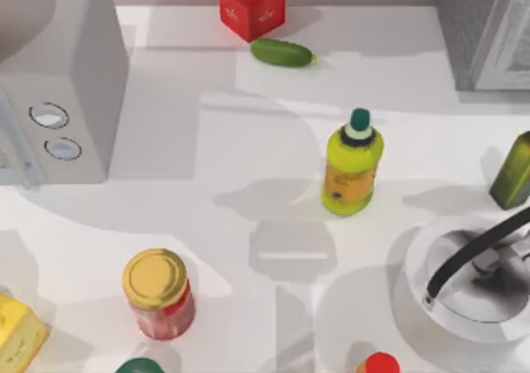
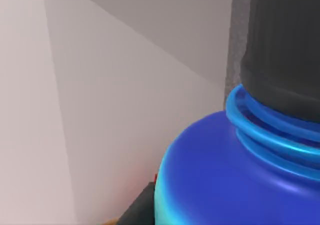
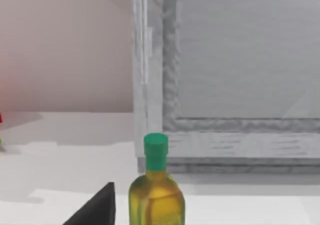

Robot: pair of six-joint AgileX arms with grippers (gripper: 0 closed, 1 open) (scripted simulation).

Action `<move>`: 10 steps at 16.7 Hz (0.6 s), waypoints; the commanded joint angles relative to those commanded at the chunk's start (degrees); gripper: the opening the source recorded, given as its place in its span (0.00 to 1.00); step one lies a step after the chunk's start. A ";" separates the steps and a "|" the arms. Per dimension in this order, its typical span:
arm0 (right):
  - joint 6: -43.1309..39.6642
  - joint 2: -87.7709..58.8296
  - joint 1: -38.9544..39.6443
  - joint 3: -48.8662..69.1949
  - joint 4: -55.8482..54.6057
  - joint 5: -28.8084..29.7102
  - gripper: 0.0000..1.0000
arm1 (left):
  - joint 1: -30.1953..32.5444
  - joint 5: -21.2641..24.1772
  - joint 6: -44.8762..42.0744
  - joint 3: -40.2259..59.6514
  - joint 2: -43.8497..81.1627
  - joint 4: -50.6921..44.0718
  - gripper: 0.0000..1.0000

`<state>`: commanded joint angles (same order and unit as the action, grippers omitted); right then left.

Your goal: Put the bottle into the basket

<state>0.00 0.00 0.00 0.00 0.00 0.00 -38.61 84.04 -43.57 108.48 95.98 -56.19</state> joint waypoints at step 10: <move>0.00 0.00 0.00 0.00 0.00 0.00 1.00 | 0.55 0.21 6.00 28.24 18.27 -3.72 0.00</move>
<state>0.00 0.00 0.00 0.00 0.00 0.00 -38.06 84.26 -37.56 136.73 114.26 -59.91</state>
